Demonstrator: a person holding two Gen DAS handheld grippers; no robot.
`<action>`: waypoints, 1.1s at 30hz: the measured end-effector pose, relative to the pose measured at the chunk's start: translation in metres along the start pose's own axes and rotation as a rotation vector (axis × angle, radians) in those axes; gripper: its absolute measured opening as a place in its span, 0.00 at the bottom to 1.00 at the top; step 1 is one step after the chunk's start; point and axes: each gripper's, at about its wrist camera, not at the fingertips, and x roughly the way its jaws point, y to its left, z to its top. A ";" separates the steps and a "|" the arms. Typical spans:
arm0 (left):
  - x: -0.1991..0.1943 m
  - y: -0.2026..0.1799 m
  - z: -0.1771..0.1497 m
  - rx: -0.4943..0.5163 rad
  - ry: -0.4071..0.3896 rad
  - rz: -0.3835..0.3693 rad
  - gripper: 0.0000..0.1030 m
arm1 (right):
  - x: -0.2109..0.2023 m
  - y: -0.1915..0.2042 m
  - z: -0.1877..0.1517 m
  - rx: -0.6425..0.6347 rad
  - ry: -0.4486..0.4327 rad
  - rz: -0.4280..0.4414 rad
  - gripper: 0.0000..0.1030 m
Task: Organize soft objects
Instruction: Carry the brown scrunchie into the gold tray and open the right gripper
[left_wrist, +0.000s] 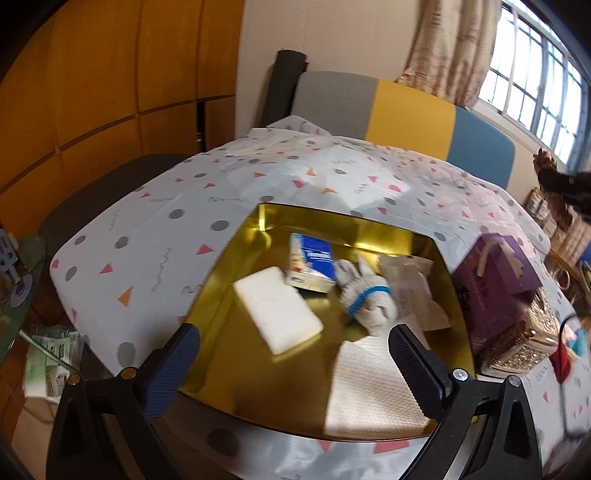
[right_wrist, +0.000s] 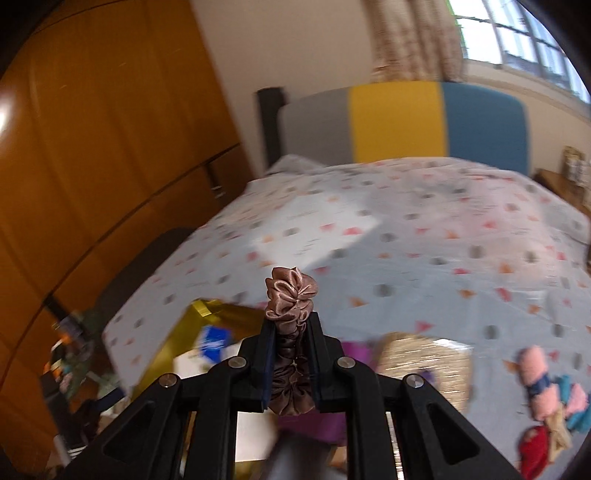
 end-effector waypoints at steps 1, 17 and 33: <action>-0.001 0.003 0.000 -0.006 -0.003 0.007 1.00 | 0.006 0.012 -0.003 -0.015 0.016 0.033 0.14; -0.007 0.053 0.002 -0.087 -0.015 0.100 1.00 | 0.148 0.111 -0.083 -0.015 0.353 0.256 0.20; -0.010 0.049 0.003 -0.075 -0.021 0.100 1.00 | 0.161 0.102 -0.097 0.046 0.374 0.196 0.43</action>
